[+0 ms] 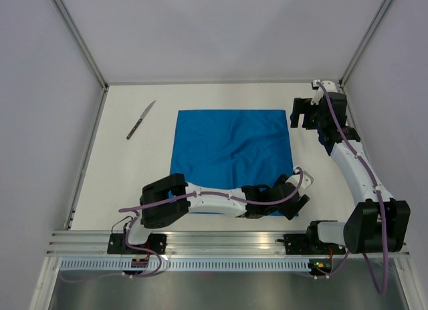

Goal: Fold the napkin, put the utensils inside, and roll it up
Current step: Fold the napkin

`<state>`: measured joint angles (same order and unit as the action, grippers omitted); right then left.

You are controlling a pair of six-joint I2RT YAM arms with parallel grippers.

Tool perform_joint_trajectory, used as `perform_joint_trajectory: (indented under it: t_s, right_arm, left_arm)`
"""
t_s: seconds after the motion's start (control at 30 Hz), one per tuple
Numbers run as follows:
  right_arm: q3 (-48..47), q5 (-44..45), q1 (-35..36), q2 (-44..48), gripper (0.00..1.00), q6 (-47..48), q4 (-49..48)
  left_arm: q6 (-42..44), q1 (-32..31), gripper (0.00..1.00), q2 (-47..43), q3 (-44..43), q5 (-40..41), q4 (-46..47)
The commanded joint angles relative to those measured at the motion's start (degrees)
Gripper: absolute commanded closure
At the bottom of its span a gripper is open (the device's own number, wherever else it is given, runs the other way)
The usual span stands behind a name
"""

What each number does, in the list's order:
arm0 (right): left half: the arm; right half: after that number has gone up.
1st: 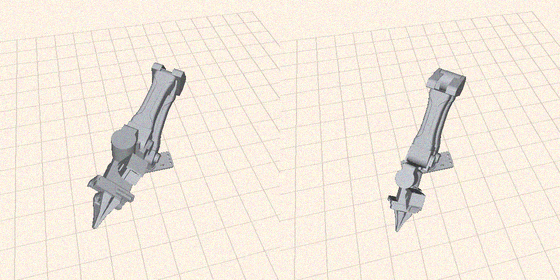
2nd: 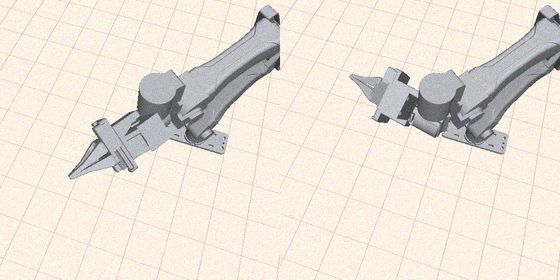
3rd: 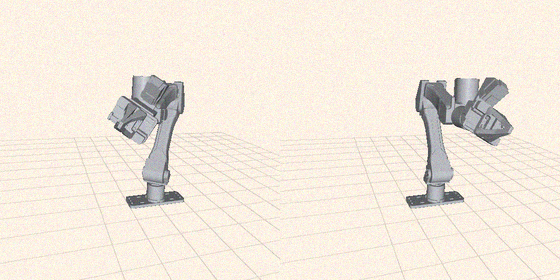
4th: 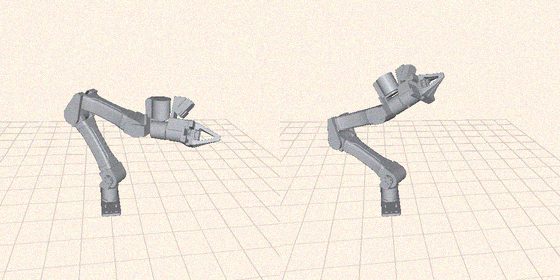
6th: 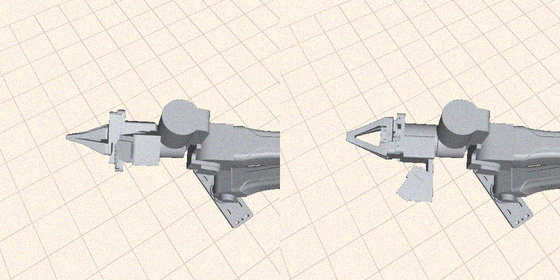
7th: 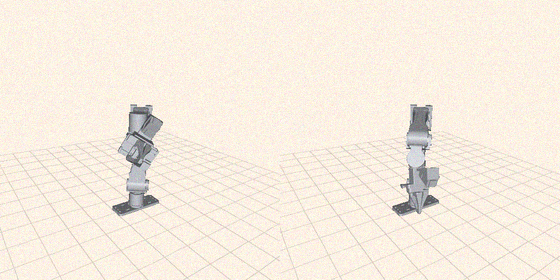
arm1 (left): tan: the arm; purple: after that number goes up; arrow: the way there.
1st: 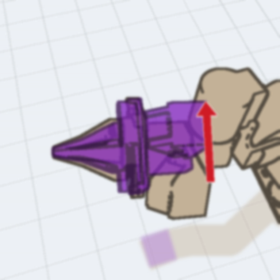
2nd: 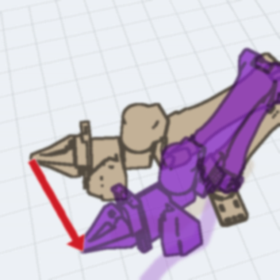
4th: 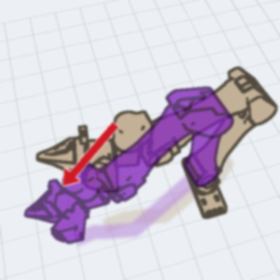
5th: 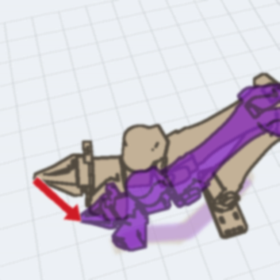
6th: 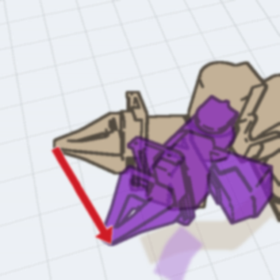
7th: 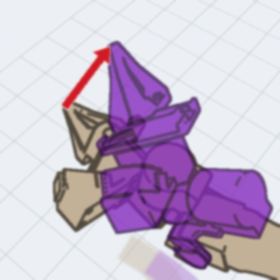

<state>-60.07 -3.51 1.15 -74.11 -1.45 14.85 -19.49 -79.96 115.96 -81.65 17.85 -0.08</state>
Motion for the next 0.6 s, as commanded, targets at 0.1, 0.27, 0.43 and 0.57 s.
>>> perform_joint_trajectory:
  t_s: [0.1,0.27,0.43,0.57]
  right_arm:
    - [-2.3,1.7,-0.6,-0.1,0.02,-0.2,0.3]
    - [-2.3,1.7,-0.6,-0.5,0.02,-0.2,0.4]
    - [-2.3,1.6,-0.6,-0.6,0.02,-0.3,0.4]
    - [-2.2,1.5,-0.7,-0.5,0.02,-0.3,0.4]
  left_arm:
    - [4.3,-1.2,0.32,4.4,-3.4,-2.9,2.9]
    - [5.6,-2.3,0.34,7.0,-4.5,-4.2,4.3]
    - [6.2,-2.8,0.34,10.0,-5.6,-3.8,5.1]
    - [6.7,-2.9,0.34,11.4,-6.7,-2.3,5.3]
